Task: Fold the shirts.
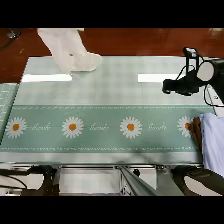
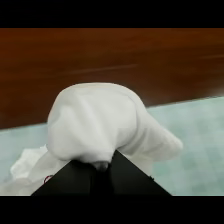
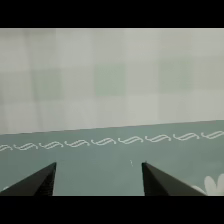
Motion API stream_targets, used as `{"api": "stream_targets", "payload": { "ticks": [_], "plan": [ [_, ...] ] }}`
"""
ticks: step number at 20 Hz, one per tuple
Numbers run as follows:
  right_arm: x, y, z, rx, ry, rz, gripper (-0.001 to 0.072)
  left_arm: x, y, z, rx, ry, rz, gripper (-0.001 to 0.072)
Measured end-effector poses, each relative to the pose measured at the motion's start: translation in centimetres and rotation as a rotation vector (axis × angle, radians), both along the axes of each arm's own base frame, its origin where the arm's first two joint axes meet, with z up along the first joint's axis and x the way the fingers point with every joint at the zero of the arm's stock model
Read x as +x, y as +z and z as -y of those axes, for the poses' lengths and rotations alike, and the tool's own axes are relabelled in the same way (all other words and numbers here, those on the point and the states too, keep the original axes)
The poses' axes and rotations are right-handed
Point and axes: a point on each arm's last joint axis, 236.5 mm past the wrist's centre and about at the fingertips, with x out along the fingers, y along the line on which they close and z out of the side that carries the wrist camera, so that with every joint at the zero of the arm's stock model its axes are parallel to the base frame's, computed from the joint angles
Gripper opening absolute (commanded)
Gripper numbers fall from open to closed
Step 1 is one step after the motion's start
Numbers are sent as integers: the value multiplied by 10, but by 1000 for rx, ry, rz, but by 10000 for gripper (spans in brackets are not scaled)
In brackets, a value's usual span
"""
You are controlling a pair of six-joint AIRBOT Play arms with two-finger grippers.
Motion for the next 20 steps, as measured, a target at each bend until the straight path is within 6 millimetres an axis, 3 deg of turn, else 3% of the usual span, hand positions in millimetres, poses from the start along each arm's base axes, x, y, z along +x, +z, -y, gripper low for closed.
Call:
{"api": "stream_targets", "payload": {
  "ticks": [2, 6, 10, 13, 17, 20],
  "plan": [
    [-6, 18, 1, 6, 4, 36, 617, -34, 53, 10, -25, -28, 98, 25],
    [-19, 52, 2, 11, 20, 107, 618, -108, 117, 44, -66, -126, 219, 25],
    [-28, 73, 4, 13, 28, 161, 618, -177, 144, 71, -106, -220, 292, 25],
    [-31, 80, 5, 13, 33, 176, 617, -225, 147, 90, -164, -286, 327, 25],
    [-33, 82, 5, 12, 34, 181, 617, -263, 98, 102, -246, -317, 258, 26],
    [-34, 82, 5, 13, 36, 181, 618, -272, 9, 95, -239, -277, 85, 26]
  ]
}}
